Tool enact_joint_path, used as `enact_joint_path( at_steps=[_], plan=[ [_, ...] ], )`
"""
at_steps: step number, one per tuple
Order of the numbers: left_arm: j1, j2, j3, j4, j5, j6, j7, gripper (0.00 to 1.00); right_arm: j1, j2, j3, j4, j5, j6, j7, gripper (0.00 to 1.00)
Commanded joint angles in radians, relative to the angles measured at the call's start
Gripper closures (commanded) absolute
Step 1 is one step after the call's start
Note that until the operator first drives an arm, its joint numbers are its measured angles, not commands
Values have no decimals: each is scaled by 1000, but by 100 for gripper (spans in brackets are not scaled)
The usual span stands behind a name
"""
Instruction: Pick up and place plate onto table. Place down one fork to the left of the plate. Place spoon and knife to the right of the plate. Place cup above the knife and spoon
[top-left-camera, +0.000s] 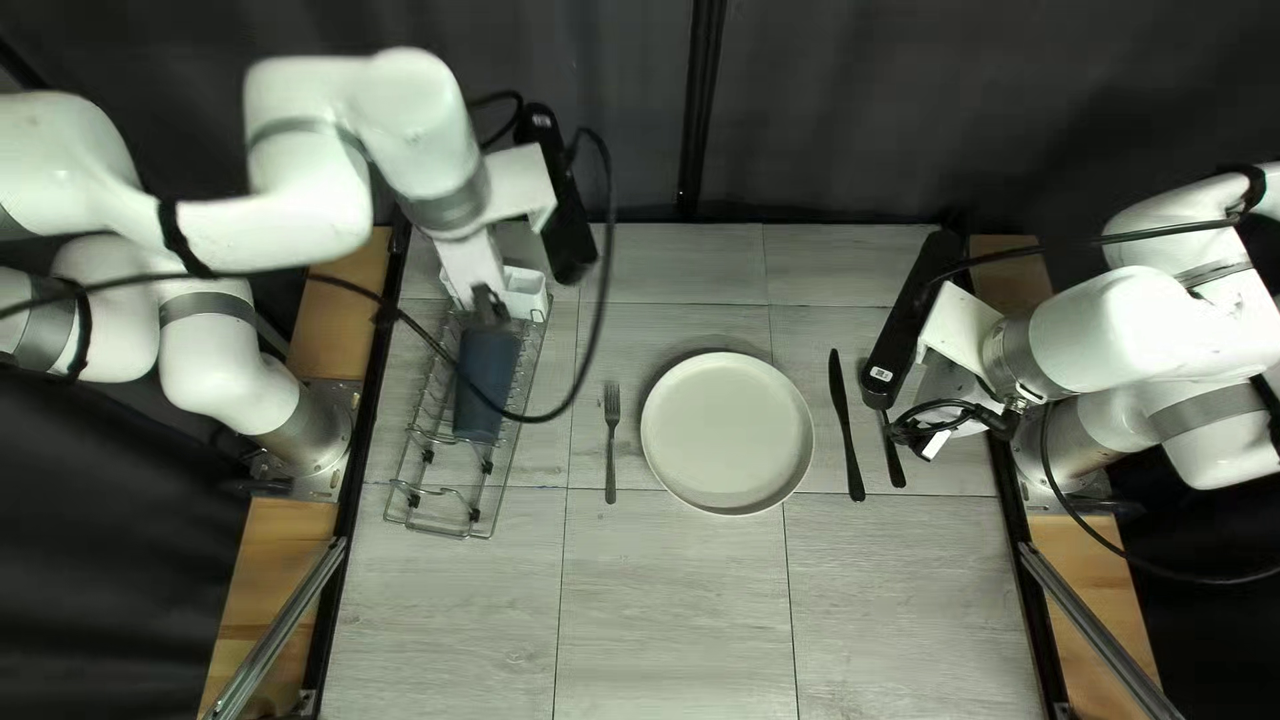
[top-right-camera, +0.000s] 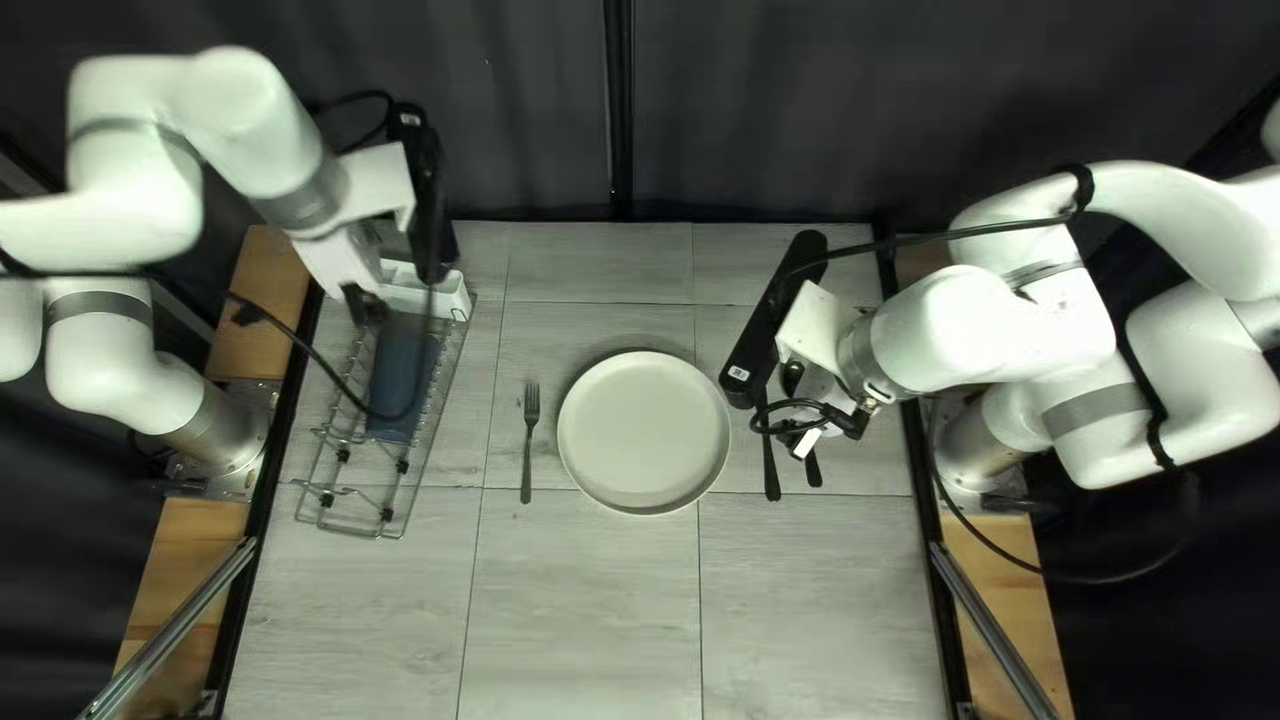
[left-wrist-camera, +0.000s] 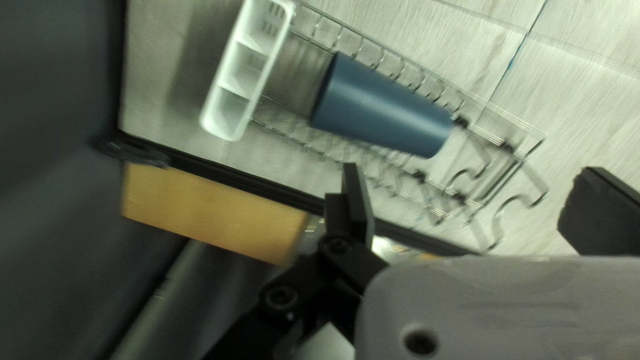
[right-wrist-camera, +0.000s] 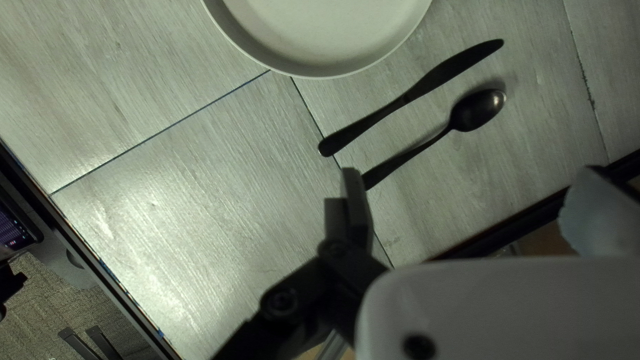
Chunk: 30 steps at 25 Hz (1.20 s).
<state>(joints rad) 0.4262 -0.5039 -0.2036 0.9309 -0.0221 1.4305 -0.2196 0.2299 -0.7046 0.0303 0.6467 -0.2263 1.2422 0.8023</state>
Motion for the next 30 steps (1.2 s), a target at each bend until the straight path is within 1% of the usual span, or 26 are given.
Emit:
enact_joint_path(
  at_steps=[1, 6, 7, 8, 9, 10, 11, 12, 13, 16, 17, 18, 21, 25, 27, 28, 30],
  plan=[
    [25, 82, -132, 38, -24, -23, -361, 0, 0, 0, 0, 0, 0, 0, 0, 0],
    [25, 82, -132, 38, -24, -23, -361, 0, 0, 0, 0, 0, 0, 0, 0, 0],
    [32, 88, -119, 32, -39, -29, -374, 0, 0, 0, 0, 0, 0, 0, 0, 0],
    [57, 87, -119, 13, -48, -50, -451, 0, 0, 0, 0, 0, 0, 0, 0, 0],
    [65, 81, -122, 0, -56, -62, -492, 0, 0, 0, 0, 0, 0, 0, 0, 0],
    [77, 38, -137, -74, -81, -116, -599, 0, 0, 0, 0, 0, 0, 0, 0, 0],
    [83, 8, -150, -121, -95, -156, -667, 0, 0, 0, 0, 0, 0, 0, 0, 0],
    [86, -7, -158, -143, -101, -175, -706, 0, 0, 0, 0, 0, 0, 0, 0, 0],
    [92, -31, -185, -188, -104, -208, -799, 0, 0, 0, 0, 0, 0, 0, 0, 0],
    [102, -63, -241, -252, -101, -236, -970, 0, 0, 0, 0, 0, 0, 0, 0, 0],
    [106, -56, -253, -256, -95, -238, -998, 0, 0, 0, 0, 0, 0, 0, 0, 0],
    [114, -44, -273, -287, -73, -268, -1036, 0, 0, 0, 0, 0, 0, 0, 0, 0],
    [124, -49, -296, -355, -63, -306, -1097, 0, 0, 0, 0, 0, 0, 0, 0, 0],
    [159, -20, -329, -369, -47, -296, -1200, 0, 0, 0, 0, 0, 0, 0, 0, 0],
    [171, -18, -332, -389, -47, -301, -1231, 0, 0, 0, 0, 0, 0, 0, 0, 0],
    [175, -34, -324, -429, -53, -322, -1241, 0, 0, 0, 0, 0, 0, 0, 0, 0],
    [179, -50, -315, -475, -62, -359, -1249, 0, 0, 0, 0, 0, 0, 0, 0, 0]
  ],
)
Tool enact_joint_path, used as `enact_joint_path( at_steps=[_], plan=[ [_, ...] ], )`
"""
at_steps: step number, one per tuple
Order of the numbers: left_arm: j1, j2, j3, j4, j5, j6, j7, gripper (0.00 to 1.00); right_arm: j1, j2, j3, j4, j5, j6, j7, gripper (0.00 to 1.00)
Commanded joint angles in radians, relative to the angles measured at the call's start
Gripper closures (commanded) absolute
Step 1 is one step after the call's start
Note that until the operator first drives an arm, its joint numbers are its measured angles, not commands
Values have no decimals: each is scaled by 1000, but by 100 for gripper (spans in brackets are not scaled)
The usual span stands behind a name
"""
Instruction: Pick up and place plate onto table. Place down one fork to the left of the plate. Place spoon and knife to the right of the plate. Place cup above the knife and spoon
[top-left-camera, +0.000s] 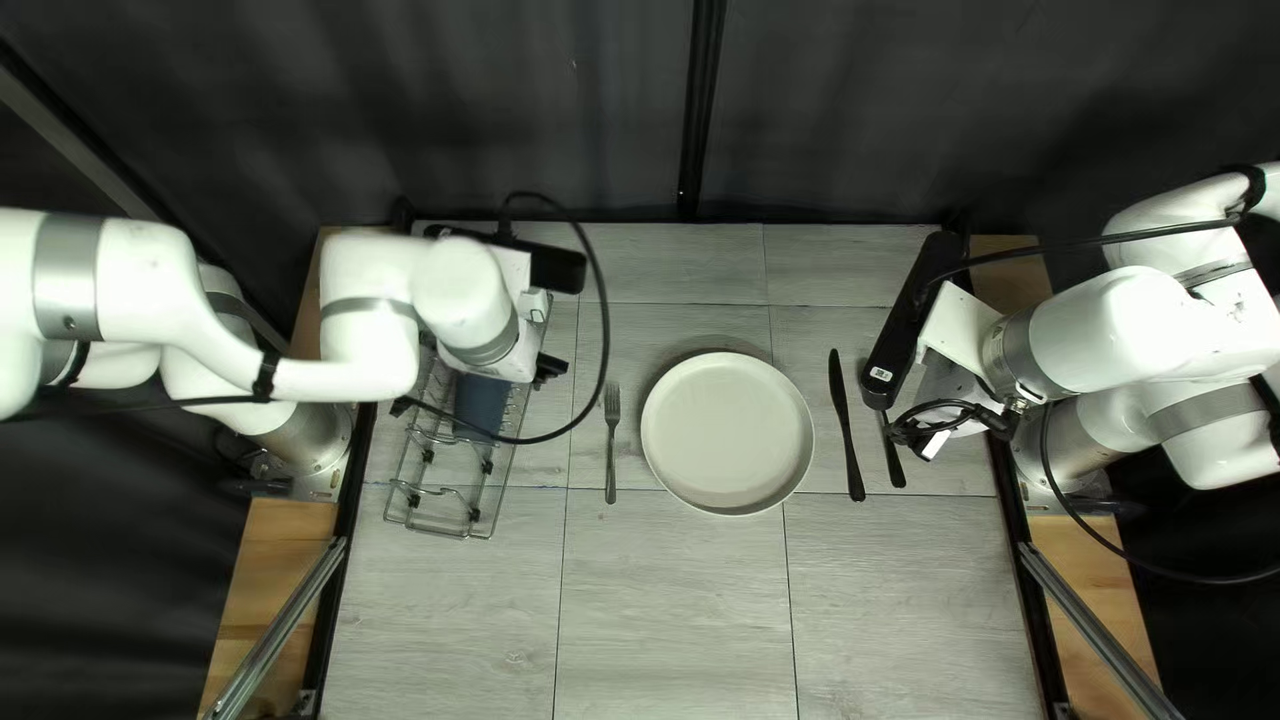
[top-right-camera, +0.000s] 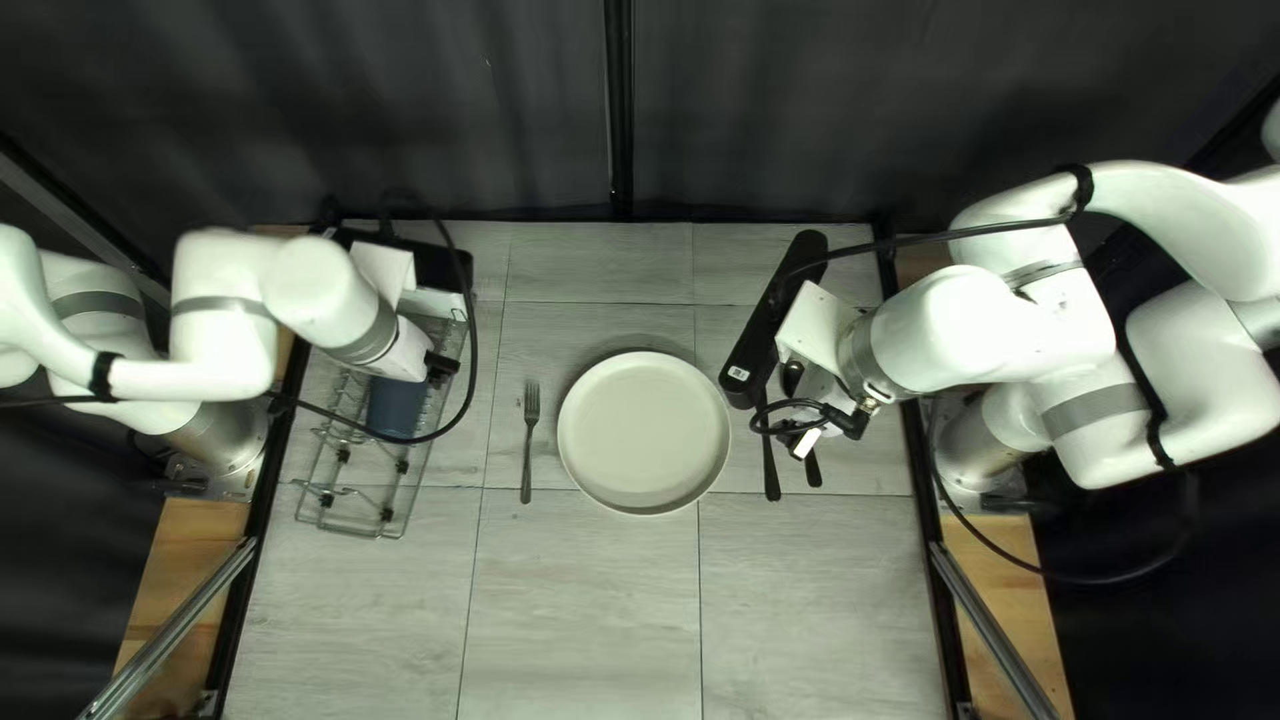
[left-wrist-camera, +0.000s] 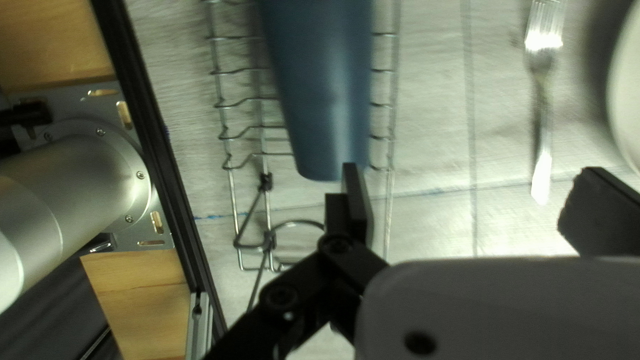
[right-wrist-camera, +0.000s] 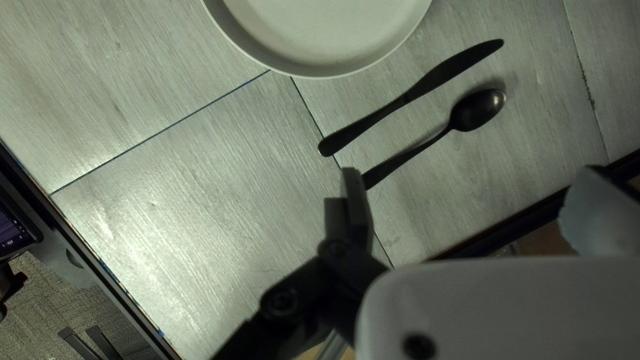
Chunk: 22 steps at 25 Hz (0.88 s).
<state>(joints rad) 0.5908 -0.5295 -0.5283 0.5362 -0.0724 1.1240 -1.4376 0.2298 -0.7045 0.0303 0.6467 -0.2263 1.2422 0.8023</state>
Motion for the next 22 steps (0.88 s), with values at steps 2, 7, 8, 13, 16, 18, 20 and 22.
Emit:
enact_joint_path(
  at_steps=[2, 7, 8, 13, 16, 18, 20, 22],
  plan=[
    [19, -23, 16, -113, -13, -95, -29, 0, 0, 0, 0, 0, 0, 0, 0, 0],
    [30, -10, 38, -204, -22, -215, -4, 0, 0, 0, 0, 0, 0, 0, 0, 0],
    [33, -1, 40, -221, -24, -243, -1, 0, 0, 0, 0, 0, 0, 0, 0, 0],
    [37, 34, 41, -260, -28, -325, 8, 0, 0, 0, 0, 0, 0, 0, 0, 0],
    [36, 43, 46, -267, -31, -348, 19, 0, 0, 0, 0, 0, 0, 0, 0, 0],
    [34, 48, 48, -271, -35, -362, 26, 0, 0, 0, 0, 0, 0, 0, 0, 0],
    [35, 60, 49, -275, -35, -382, 32, 0, 0, 0, 0, 0, 0, 0, 0, 0],
    [36, 70, 52, -280, -35, -402, 40, 0, 0, 0, 0, 0, 0, 0, 0, 0]
  ],
)
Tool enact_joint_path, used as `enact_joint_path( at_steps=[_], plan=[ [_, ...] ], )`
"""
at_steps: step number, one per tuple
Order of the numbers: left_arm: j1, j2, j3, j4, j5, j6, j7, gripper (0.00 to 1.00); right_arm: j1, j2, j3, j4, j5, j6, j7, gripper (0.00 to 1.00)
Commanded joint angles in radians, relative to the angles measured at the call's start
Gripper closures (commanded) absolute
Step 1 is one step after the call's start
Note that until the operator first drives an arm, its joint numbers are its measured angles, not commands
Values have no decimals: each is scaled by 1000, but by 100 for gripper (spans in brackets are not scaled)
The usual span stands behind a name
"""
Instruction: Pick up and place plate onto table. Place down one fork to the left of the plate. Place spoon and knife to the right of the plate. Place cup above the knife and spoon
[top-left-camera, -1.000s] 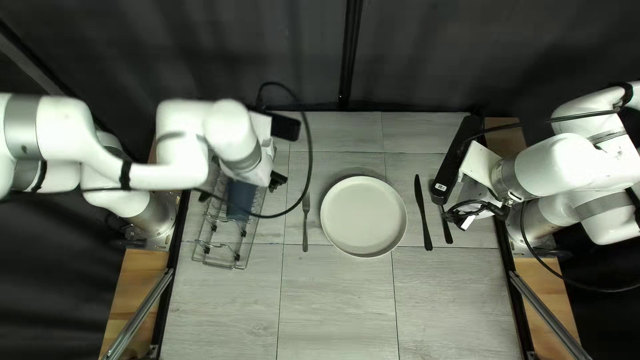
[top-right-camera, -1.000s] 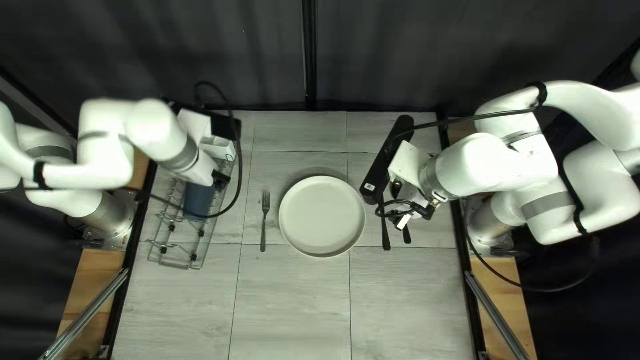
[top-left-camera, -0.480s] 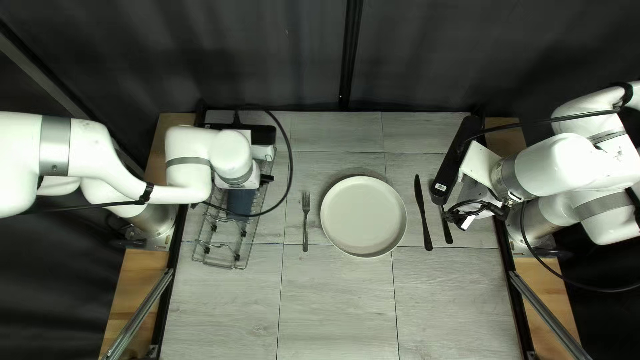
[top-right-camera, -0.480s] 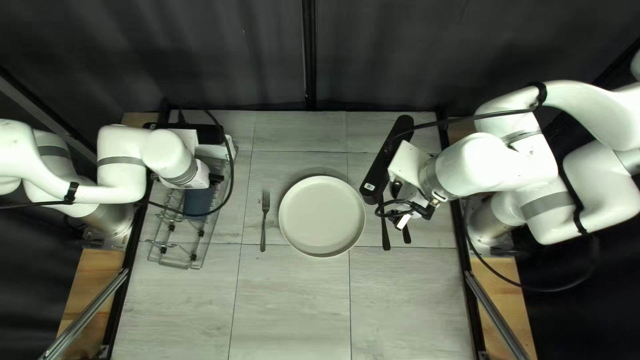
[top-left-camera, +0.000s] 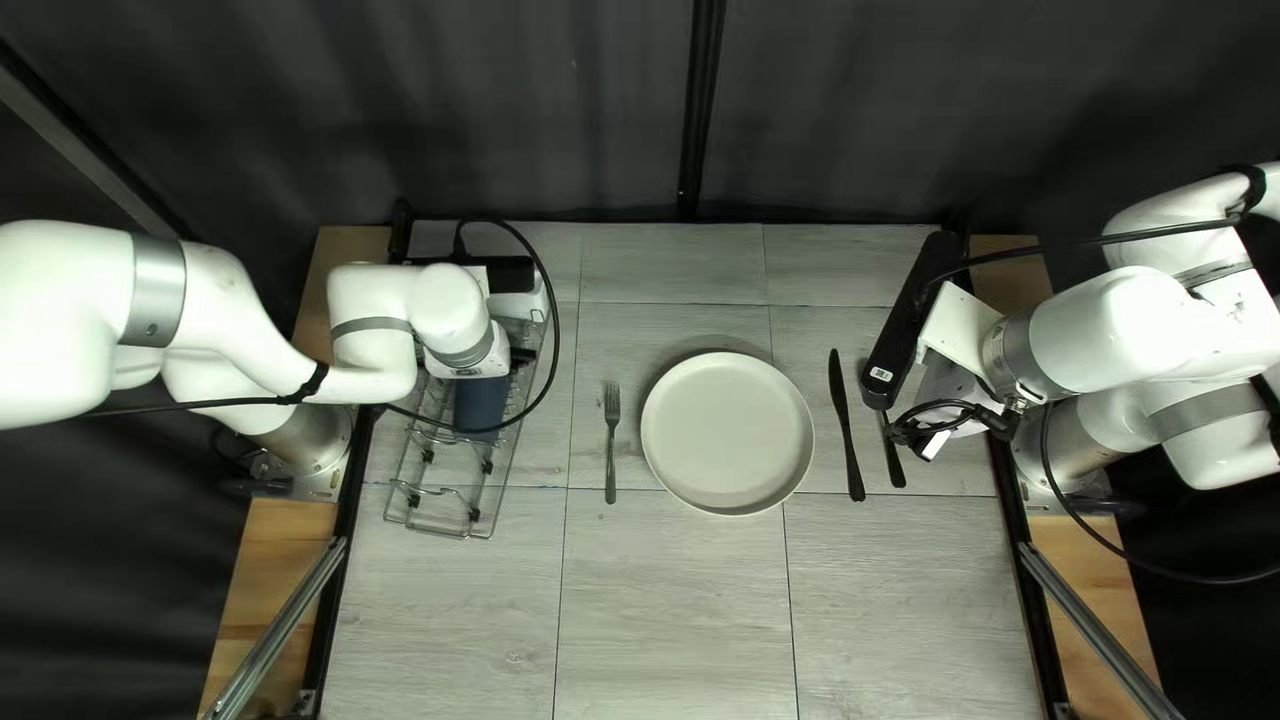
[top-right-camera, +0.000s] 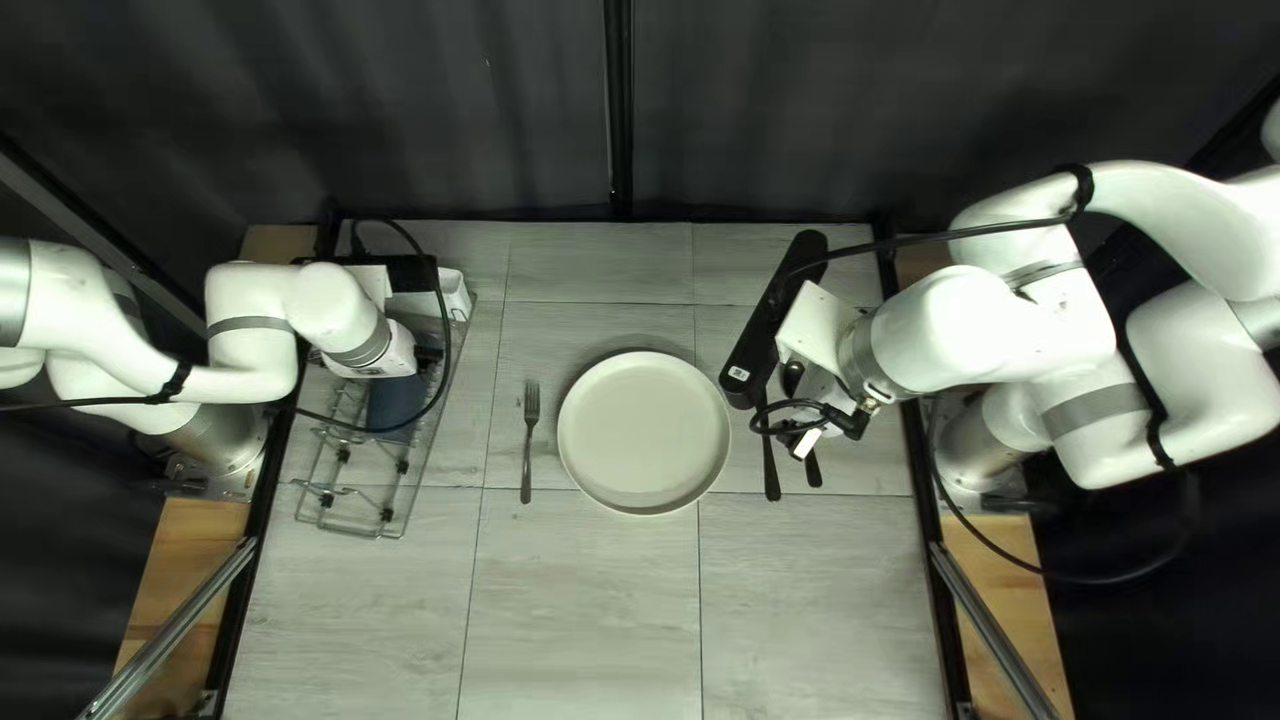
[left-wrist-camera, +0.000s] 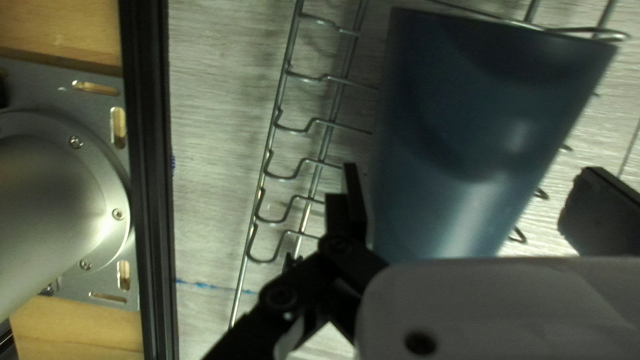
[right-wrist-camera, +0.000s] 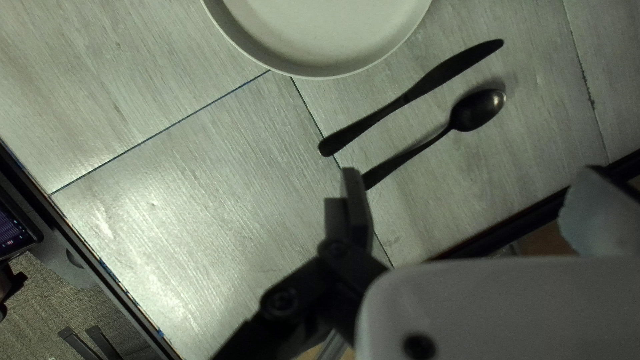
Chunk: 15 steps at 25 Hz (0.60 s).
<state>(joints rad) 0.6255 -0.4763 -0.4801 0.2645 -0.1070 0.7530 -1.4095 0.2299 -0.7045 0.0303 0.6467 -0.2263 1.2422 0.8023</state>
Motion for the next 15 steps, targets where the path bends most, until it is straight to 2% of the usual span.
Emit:
enact_joint_path(
  at_steps=[1, 8, 9, 10, 11, 15],
  plan=[
    [5, 29, 5, -13, 1, -50, 18, 0, 0, 0, 0, 0, 0, 0, 0, 0],
    [9, 51, 25, -40, -4, -105, 56, 0, 0, 0, 0, 0, 0, 0, 0, 0],
    [8, 48, 28, -43, -5, -105, 60, 13, 0, 0, 0, 0, 0, 0, 0, 0],
    [5, 41, 31, -46, -7, -101, 65, 92, 0, 0, 0, 0, 0, 0, 0, 0],
    [2, 32, 34, -50, -10, -98, 70, 100, 0, 0, 0, 0, 0, 0, 0, 0],
    [-45, -85, 34, -22, -34, 31, 52, 100, 0, 0, 0, 0, 0, 0, 0, 0]
  ],
)
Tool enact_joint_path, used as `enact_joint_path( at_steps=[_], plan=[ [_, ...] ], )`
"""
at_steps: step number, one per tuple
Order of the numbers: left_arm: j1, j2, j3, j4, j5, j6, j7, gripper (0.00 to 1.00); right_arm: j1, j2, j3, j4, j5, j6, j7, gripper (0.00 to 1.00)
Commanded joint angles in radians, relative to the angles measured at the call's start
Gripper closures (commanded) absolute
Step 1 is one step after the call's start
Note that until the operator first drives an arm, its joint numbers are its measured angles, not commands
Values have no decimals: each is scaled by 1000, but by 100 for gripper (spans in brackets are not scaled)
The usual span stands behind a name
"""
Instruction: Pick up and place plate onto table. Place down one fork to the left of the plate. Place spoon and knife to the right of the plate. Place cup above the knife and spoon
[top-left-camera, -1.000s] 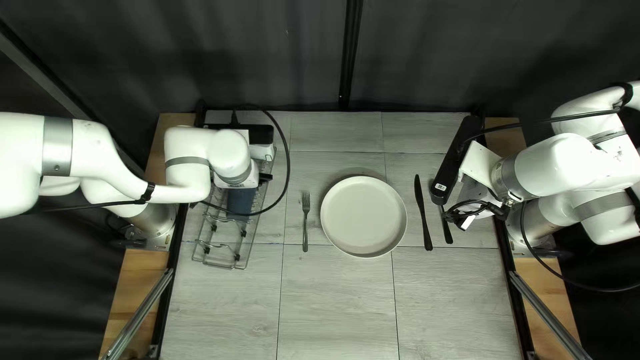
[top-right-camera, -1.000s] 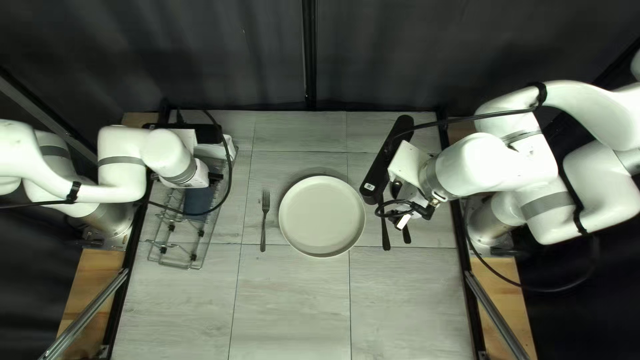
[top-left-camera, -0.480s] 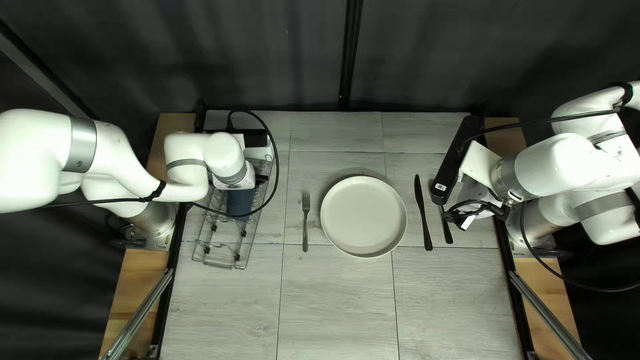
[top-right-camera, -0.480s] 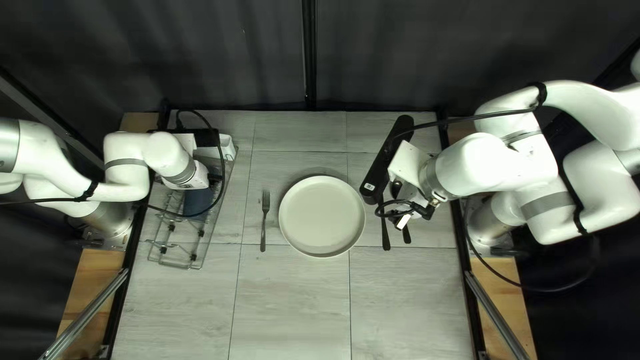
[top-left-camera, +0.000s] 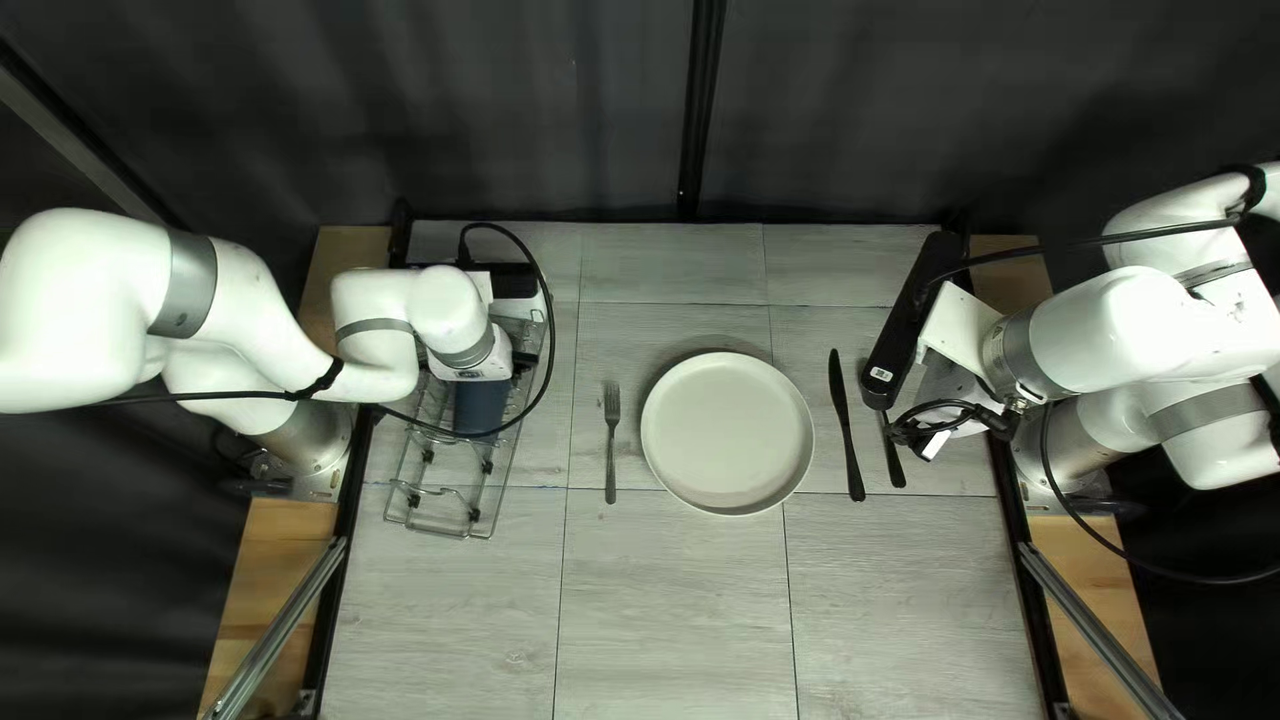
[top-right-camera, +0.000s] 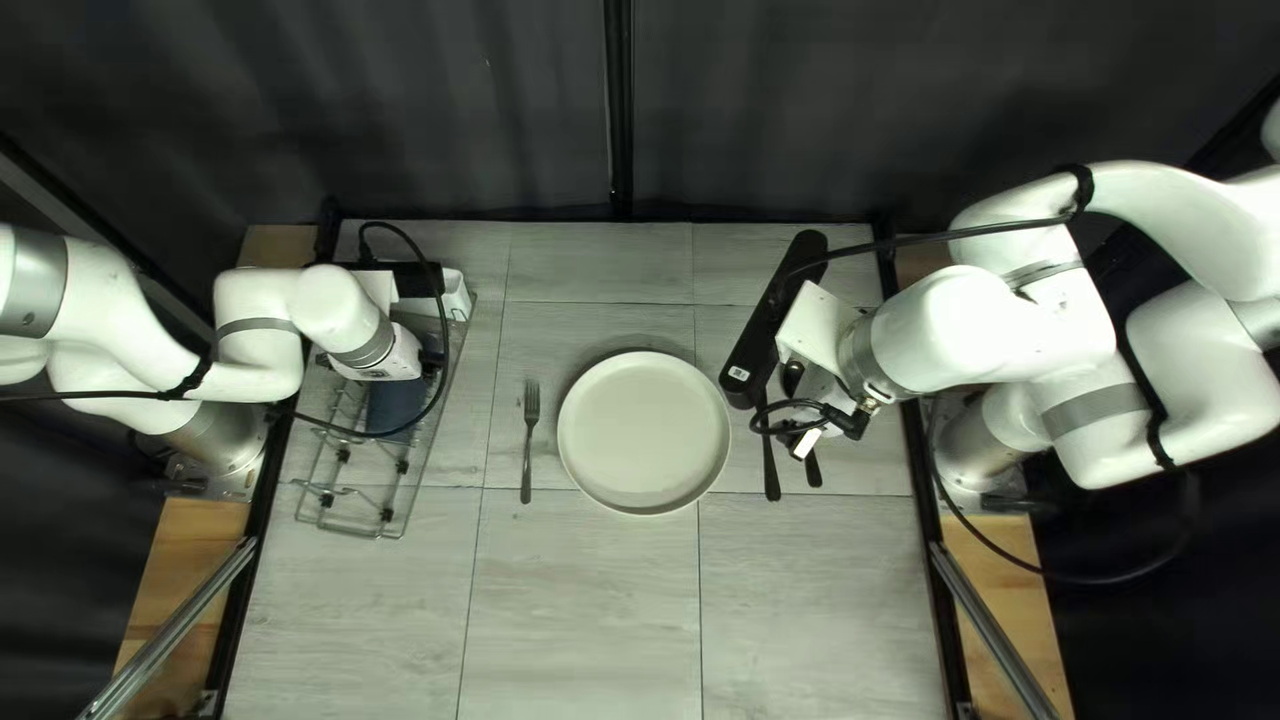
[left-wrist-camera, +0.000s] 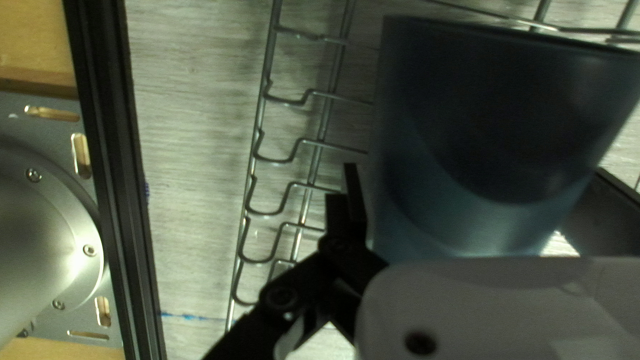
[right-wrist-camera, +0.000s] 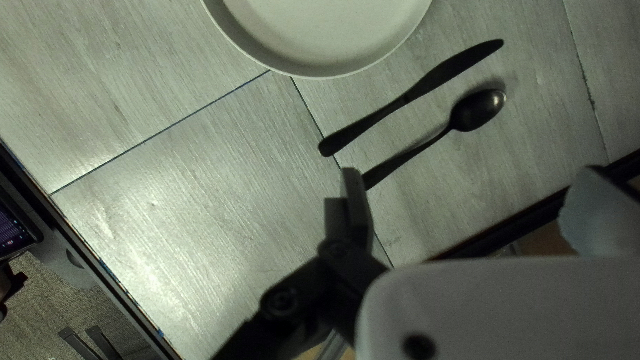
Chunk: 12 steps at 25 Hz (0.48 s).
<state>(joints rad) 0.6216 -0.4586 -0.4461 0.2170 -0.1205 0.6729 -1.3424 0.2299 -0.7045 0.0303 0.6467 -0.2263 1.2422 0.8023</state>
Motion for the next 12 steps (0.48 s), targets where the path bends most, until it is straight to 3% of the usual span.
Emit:
enact_joint_path(
  at_steps=[1, 6, 12],
  plan=[
    [-53, -150, -2, 50, -20, 174, -24, 100, 0, 0, 0, 0, 0, 0, 0, 0],
    [-59, -227, -26, 195, 15, 343, -50, 100, 0, 0, 0, 0, 0, 0, 0, 0],
    [16, -32, -150, 451, 124, 341, -127, 100, 0, 0, 0, 0, 0, 0, 0, 0]
  ],
)
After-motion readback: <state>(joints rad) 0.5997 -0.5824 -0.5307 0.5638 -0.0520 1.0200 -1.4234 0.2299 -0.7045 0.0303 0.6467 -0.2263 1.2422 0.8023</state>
